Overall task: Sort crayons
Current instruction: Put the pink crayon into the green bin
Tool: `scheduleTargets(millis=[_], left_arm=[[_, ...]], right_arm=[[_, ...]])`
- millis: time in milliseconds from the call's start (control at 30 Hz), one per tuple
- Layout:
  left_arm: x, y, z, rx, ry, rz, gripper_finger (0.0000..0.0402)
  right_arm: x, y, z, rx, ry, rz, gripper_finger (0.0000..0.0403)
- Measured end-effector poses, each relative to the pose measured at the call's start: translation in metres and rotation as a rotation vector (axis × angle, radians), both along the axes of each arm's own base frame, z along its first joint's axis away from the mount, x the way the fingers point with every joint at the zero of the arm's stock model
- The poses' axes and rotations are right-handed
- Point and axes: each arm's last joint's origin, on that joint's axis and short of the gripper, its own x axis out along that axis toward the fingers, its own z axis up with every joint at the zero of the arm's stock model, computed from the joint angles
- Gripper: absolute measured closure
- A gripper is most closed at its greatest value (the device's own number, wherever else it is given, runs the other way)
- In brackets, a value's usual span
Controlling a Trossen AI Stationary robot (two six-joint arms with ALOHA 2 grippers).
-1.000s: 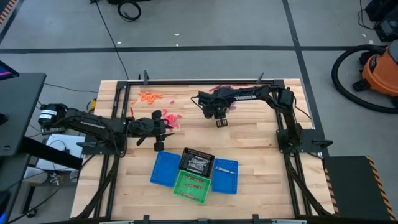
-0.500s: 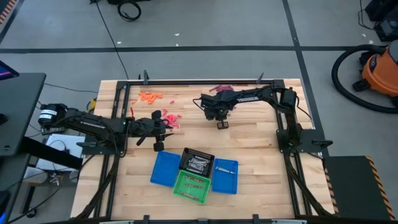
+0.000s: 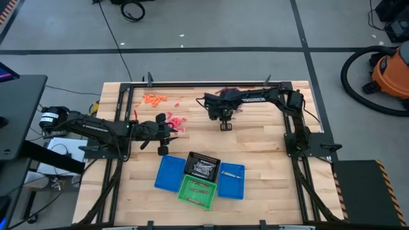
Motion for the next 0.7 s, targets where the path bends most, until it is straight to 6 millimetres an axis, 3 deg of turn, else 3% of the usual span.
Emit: scheduleTargets(millis=[267,700], left_arm=[[-0.001,0.000,-0.001,0.003,0.010,-0.001,0.0260],[0.000,0.000,-0.001,-0.001,0.008,0.001,0.0260]], right_arm=[[-0.003,0.023,0.042,0.152,-0.141,-0.071,0.0390],[0.018,0.094,0.065,0.360,-0.330,-0.071,0.0390]])
